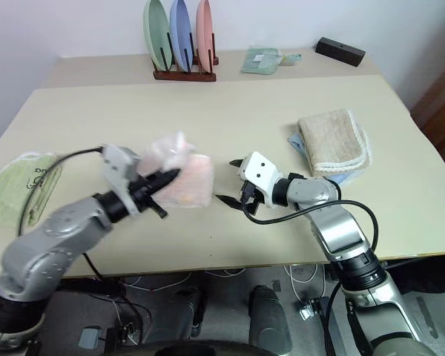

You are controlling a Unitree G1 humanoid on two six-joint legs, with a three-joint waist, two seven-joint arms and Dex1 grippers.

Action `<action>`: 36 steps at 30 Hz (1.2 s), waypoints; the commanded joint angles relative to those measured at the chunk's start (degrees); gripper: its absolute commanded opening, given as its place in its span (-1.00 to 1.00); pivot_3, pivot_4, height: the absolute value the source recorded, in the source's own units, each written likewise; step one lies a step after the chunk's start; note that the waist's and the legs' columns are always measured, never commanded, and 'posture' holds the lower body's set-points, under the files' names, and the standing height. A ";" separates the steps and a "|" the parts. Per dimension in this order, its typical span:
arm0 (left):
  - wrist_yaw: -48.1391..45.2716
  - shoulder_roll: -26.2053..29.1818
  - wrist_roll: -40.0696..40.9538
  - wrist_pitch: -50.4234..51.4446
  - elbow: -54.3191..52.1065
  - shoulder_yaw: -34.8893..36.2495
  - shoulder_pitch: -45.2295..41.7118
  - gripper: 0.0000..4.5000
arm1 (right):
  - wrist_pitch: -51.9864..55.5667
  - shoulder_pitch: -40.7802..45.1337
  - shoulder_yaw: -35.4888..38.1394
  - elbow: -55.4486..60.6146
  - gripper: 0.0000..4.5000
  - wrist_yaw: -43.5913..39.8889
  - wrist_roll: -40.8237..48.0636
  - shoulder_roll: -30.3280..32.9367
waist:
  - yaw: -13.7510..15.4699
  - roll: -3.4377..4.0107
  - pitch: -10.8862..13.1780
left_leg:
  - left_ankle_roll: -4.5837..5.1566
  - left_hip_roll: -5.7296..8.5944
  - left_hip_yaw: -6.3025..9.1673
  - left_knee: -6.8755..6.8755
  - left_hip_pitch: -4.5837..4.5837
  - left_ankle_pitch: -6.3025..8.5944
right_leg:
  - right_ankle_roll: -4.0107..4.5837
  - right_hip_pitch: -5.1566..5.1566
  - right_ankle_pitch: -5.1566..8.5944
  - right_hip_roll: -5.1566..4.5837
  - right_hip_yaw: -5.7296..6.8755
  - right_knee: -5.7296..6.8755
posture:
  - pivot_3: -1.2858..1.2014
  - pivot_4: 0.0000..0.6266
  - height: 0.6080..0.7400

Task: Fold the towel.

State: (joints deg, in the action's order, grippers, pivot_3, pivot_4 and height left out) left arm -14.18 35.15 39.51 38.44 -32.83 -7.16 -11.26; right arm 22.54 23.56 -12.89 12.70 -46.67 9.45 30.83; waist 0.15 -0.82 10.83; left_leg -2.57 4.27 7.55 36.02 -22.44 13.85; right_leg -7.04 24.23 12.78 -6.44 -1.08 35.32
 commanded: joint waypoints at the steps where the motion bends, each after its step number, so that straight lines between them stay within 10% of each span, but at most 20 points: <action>1: -2.16 -1.19 -5.94 -1.26 1.83 -3.57 -1.88 -0.99 | -0.83 -0.16 1.39 1.56 1.00 0.65 -0.08 0.08 | -0.10 0.00 0.00 | 0.00 0.00 0.00 0.00 0.01 0.00 | 0.00 0.00 0.00 0.00 0.00 0.02 | 0.03 -0.52 1.00; 7: -5.40 -3.94 -8.03 0.05 2.64 -4.94 -2.65 -0.99 | -0.93 -0.71 1.48 1.84 1.00 1.28 -0.44 0.12 | 0.11 -0.01 0.01 | 0.00 -0.01 0.02 0.02 -0.02 0.00 | -0.01 0.01 0.00 0.00 0.01 0.01 | 0.03 -0.52 1.00; 16: -10.71 -1.67 2.71 5.18 -3.66 7.79 2.21 0.71 | -1.59 0.07 1.72 0.70 1.00 1.58 -0.89 0.22 | -0.11 -0.01 0.01 | 0.00 -0.05 0.05 0.01 -0.01 0.00 | -0.01 0.02 0.00 0.01 0.02 0.02 | 0.03 -0.52 1.00; 19: -11.09 -0.84 12.77 6.08 -4.31 18.00 3.48 0.74 | -1.07 0.95 2.40 -0.13 0.89 1.65 -0.74 0.37 | -0.63 0.00 0.01 | 0.00 -0.07 0.05 0.00 -0.01 0.00 | -0.01 0.02 0.00 0.01 0.02 0.02 | 0.03 -0.52 1.00; 22: -7.42 -0.67 19.94 5.15 -1.25 29.62 1.99 0.27 | -1.10 3.20 3.16 -1.50 0.40 2.36 -0.69 -0.26 | -0.80 -0.03 0.06 | 0.00 -0.12 0.12 0.03 -0.01 0.00 | -0.01 0.02 0.00 0.00 0.05 0.04 | 0.03 -0.52 1.00; 28: -5.68 2.68 6.44 2.16 5.03 25.18 0.72 -0.88 | 2.11 10.32 4.75 -2.79 -0.97 6.44 2.45 -7.21 | -0.94 -0.03 0.05 | 0.00 -0.03 0.05 0.00 0.01 0.00 | -0.03 0.02 -0.01 0.01 0.02 0.05 | 0.03 -0.52 1.00; 36: -10.07 -2.72 -7.30 -3.82 13.61 8.96 0.96 -0.88 | 5.45 14.78 -4.46 -11.07 -0.99 6.38 -0.21 -16.60 | -1.00 -0.05 0.02 | -0.01 0.01 0.09 0.00 -0.01 -0.01 | -0.11 0.05 -0.10 0.03 0.01 0.04 | 0.03 -0.52 1.00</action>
State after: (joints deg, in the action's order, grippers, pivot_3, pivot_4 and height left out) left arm -22.11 32.39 35.01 36.85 -19.26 4.51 -11.53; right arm 27.89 38.29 -14.37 3.34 -39.91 10.77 14.99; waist -0.85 -0.87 10.85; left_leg -2.58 4.27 7.62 36.01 -22.43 13.84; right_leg -7.15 24.29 12.68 -6.41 -1.07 35.38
